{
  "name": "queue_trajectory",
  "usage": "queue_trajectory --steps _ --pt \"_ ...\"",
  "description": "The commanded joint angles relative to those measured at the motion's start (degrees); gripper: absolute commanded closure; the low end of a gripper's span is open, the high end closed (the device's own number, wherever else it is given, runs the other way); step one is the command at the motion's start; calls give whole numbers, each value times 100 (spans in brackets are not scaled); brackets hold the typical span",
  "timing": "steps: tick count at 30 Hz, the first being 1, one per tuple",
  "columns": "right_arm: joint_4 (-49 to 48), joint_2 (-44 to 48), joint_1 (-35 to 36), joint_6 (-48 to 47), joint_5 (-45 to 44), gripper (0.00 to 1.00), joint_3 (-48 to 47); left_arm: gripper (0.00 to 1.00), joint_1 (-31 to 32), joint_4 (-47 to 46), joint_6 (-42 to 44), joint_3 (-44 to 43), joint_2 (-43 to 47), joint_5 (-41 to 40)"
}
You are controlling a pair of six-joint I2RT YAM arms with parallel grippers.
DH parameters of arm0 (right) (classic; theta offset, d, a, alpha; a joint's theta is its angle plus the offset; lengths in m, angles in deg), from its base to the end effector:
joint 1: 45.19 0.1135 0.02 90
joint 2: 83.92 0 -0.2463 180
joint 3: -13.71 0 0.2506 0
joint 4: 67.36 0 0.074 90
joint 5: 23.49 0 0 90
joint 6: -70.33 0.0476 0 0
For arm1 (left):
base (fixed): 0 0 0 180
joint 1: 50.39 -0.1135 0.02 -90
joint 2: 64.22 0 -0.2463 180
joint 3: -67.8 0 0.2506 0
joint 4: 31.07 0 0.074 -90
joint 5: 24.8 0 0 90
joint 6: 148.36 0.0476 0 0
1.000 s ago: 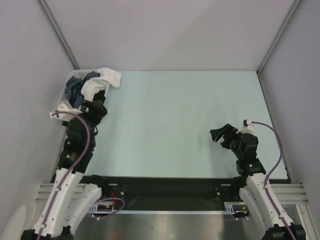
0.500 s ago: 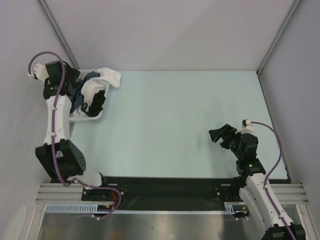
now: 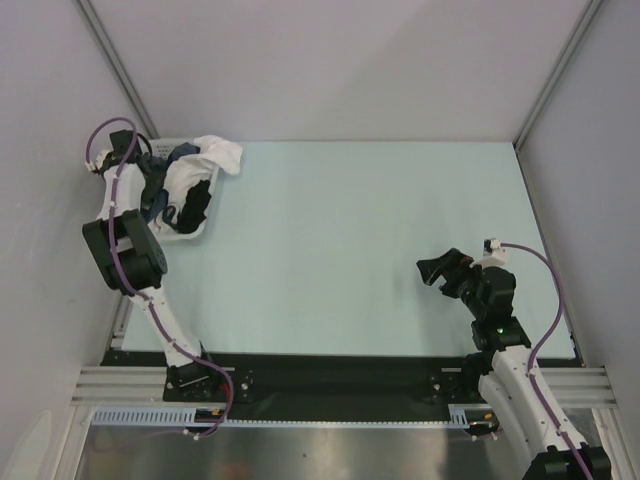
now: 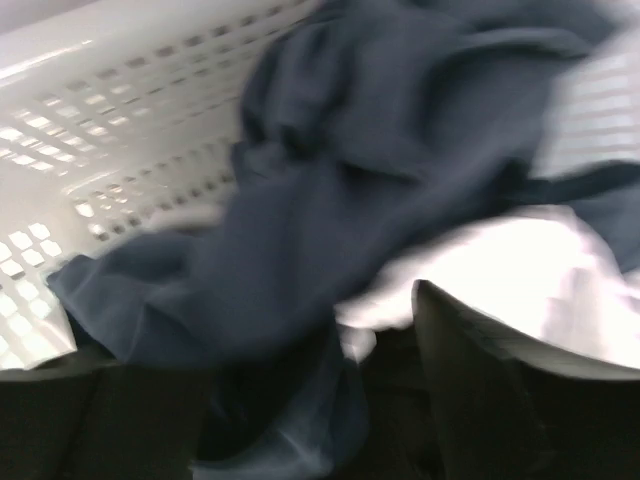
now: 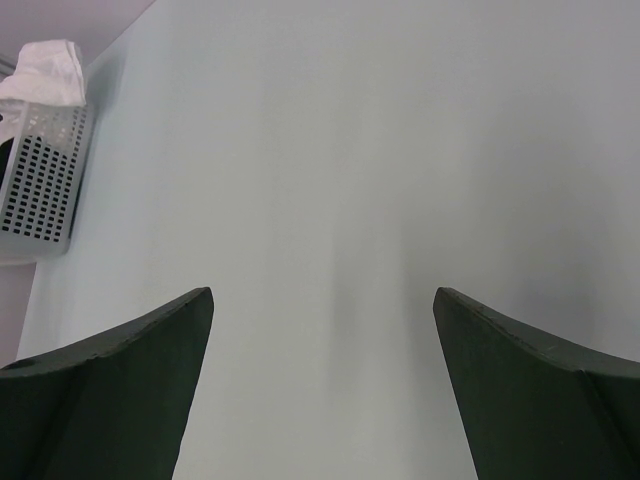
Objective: Fold and stack the tank tops
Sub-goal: Grab the tank top from the pile, then move the tank top to the center of the board
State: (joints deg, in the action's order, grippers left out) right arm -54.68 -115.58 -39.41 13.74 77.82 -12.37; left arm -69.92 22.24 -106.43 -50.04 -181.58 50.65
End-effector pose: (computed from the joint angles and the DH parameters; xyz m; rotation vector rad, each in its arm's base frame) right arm 0.1725 0.0268 0.1806 0.3269 1.9084 0.6485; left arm 0.4261 0.1638 0.2387 -1.4515 1.9790 0.1001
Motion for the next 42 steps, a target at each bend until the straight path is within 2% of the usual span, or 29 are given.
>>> queue_trajectory --steps 1,2,3,4,6,10,11,12,13,14,15,16,22,24,25,29,32,36,37,40,42 --pt "-217 -33 2 -71 47 0 -25 50 -340 168 131 -150 -112 573" --pt "-217 -42 11 -71 38 0 -25 68 -358 28 140 -114 -85 645" --pt "-234 -59 2 -63 29 1 -25 90 -359 -26 158 -78 -24 663" --pt "-235 -77 2 -63 46 1 -25 100 -350 -35 158 -69 168 585" --pt "-252 -103 2 -63 47 1 -25 100 -306 -123 62 -61 467 427" --pt "-278 -121 2 -54 47 1 -25 100 -60 -439 -44 -52 1695 -162" --pt "-279 -121 -7 -54 38 1 -25 100 53 -613 -79 -34 1899 -154" --pt "-279 -130 2 -62 47 1 -34 100 81 -546 -514 44 2101 -110" --pt "-270 -139 -7 -54 47 1 -34 100 63 -762 -562 471 2547 55" --pt "-270 -156 -7 -54 47 1 -34 100 124 -1417 -580 693 2786 275" --pt "-270 -148 -7 -62 47 1 -43 100 194 -1624 -650 878 3032 381" --pt "-261 -139 -7 -71 55 1 -43 100 491 -2026 -651 1193 3461 339" --pt "-270 -147 -7 -71 38 2 -43 100 1555 -2669 -984 1661 4614 312" --pt "-244 -130 -7 -71 38 1 -43 100 1855 -2925 -880 1653 4879 155" --pt "-243 -130 -7 -71 38 2 -43 100 2248 -3136 -783 1505 5072 -20" --pt "-243 -130 -7 -80 29 2 -43 100 3110 -3243 -20 566 5153 -137" --pt "-261 -139 -7 -80 29 1 -51 100 3560 -3138 -70 -42 5057 379" --pt "-244 -156 -7 -89 29 1 -52 100 4394 -3269 -466 132 5048 813" --pt "-252 -148 -7 -80 20 2 -52 100 4918 -3348 -466 342 5030 796" --pt "-252 -147 -7 -89 11 2 -60 100 5921 -3515 -370 624 4794 699" --pt "-235 -139 -7 -98 3 2 -60 100 6302 -3568 -369 625 4487 742"
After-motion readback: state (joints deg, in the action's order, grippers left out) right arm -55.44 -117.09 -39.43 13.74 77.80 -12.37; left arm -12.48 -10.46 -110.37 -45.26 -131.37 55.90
